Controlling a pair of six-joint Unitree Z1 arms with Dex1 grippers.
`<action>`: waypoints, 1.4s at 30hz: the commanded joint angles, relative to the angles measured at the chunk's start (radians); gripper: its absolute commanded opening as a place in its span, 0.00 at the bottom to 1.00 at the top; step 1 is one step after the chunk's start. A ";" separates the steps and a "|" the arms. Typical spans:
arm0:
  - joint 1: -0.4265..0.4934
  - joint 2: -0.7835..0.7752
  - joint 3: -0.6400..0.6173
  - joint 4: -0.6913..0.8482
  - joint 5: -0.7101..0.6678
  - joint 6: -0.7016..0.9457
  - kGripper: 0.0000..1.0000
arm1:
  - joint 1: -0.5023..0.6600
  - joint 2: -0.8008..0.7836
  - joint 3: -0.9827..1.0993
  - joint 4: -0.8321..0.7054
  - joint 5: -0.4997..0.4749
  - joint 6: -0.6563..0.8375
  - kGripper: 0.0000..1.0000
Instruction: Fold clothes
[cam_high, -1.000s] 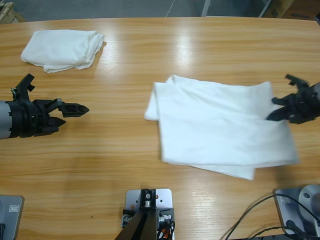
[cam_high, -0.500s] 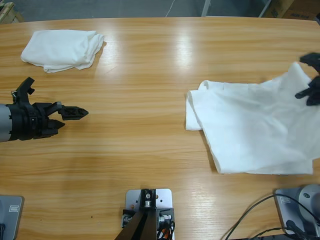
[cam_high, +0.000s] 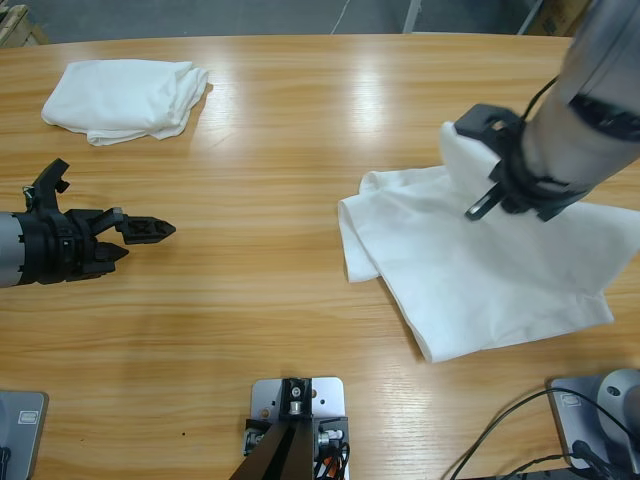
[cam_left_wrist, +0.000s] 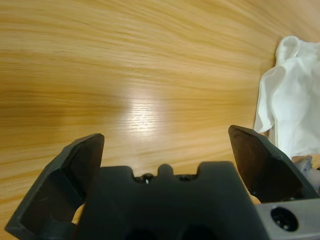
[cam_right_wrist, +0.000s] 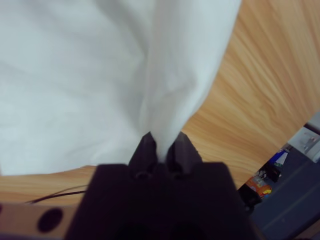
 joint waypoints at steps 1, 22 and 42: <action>0.009 0.030 0.028 -0.012 -0.012 -0.001 0.97 | 0.132 0.118 -0.094 0.056 0.029 0.107 0.00; 0.009 -0.012 0.077 -0.020 -0.011 -0.003 1.00 | 0.311 0.215 -0.240 -0.012 0.220 0.289 0.00; 0.009 -0.088 0.135 -0.020 -0.003 -0.003 1.00 | 0.336 0.296 -0.305 -0.182 0.347 0.334 0.00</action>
